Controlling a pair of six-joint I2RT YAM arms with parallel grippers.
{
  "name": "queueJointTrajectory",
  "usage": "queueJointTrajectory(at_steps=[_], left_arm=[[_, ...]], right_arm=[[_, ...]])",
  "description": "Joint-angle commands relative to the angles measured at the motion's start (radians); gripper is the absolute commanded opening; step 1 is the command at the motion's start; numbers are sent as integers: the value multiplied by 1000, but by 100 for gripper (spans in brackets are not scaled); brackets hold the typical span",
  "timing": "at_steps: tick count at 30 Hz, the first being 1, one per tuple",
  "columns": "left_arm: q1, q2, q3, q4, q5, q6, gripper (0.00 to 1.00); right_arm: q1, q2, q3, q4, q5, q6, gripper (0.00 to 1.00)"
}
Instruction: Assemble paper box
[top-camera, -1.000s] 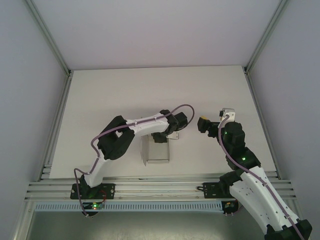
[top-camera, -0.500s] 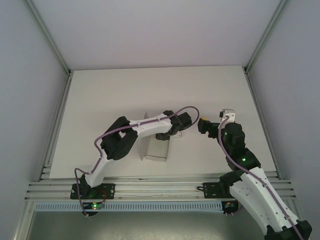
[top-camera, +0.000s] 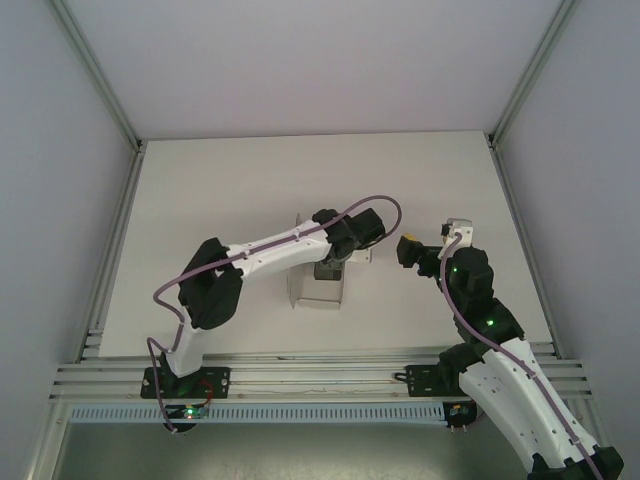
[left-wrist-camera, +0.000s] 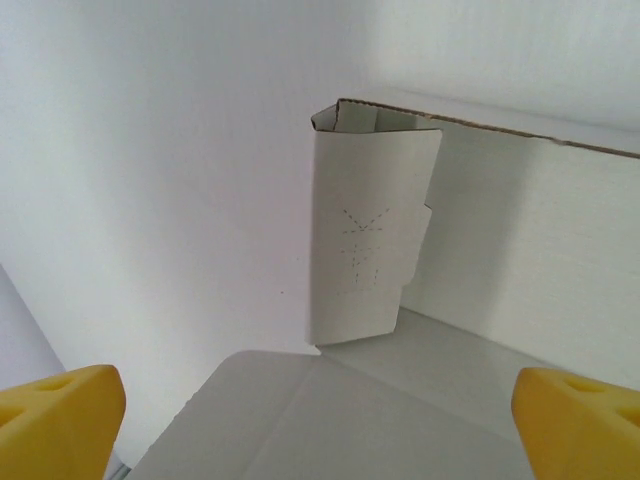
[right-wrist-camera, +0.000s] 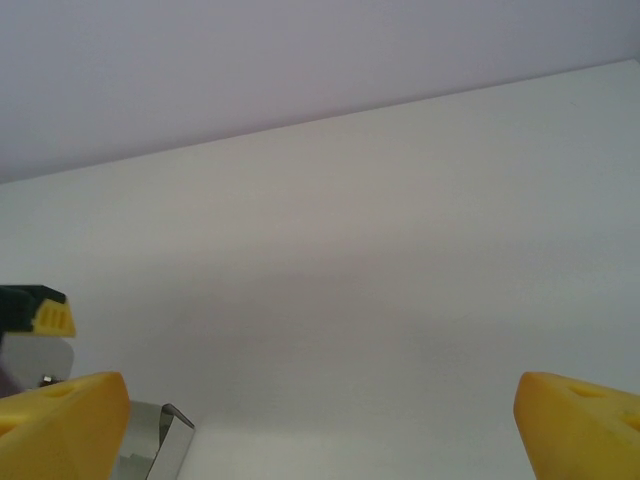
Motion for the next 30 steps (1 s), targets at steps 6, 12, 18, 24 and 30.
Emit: queueJointTrajectory(at_steps=[6,12,18,24,30], left_arm=[[-9,-259,-137,228,42,-129,100],[7,-557,-261,376,-137,-661,100],[10,-856,-563,327,-215,-1188,100],[10,-958,-759,422,-69,-1329,100],[10,-785,-656,365,-52,-1286,99]], right_arm=[[-16,45,-2,4,-73,-47,98],[-16,98,-4,35,-152,-80,98],[-11,156,-18,102,-191,-63,98],[7,205,-23,130,-194,-61,98],[34,237,-22,126,-183,-66,98]])
